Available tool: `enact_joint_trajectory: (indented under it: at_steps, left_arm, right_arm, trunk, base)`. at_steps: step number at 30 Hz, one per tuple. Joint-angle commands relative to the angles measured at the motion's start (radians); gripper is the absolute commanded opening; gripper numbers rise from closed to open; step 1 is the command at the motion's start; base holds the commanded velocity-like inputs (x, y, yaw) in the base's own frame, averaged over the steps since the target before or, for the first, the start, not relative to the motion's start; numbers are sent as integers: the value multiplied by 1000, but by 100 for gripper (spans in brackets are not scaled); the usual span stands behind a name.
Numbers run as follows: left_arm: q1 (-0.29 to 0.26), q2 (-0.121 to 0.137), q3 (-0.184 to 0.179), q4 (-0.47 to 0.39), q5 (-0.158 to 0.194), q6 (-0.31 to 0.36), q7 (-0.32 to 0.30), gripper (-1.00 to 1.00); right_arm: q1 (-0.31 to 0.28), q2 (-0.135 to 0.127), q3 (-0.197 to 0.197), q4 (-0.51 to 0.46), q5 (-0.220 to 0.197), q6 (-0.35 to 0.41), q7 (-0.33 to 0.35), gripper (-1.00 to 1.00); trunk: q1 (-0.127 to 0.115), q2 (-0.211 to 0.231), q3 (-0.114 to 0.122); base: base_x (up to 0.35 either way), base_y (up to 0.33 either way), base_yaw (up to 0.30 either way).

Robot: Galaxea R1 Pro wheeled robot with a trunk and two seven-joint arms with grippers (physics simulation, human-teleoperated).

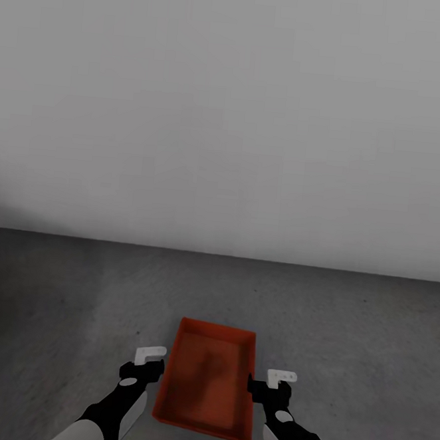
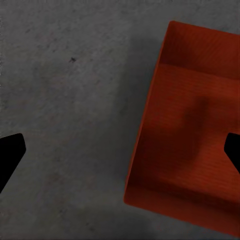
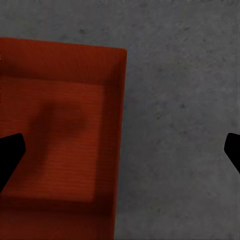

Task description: Move the two storage containers from the living room to the garage. In the garage, place one container on the floor and stack the other container on top of it (either order is fine).

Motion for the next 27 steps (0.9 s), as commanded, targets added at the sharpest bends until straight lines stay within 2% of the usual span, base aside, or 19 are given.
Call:
enact_joint_trajectory:
  at_steps: [1, 27]
  left_arm:
    - [0, -1, 3, 1, 2, -2, 1, 100]
    - [0, -1, 4, 0, 3, -2, 1, 100]
  right_arm:
    - [-1, 0, 9, 1, -10, -3, -3, 100]
    - [-1, 0, 9, 1, -10, -3, -3, 100]
  trunk:
    - [-4, 7, 3]
    - [-104, 189, 84]
  base:
    - [0, 0, 0]
    - [0, 0, 0]
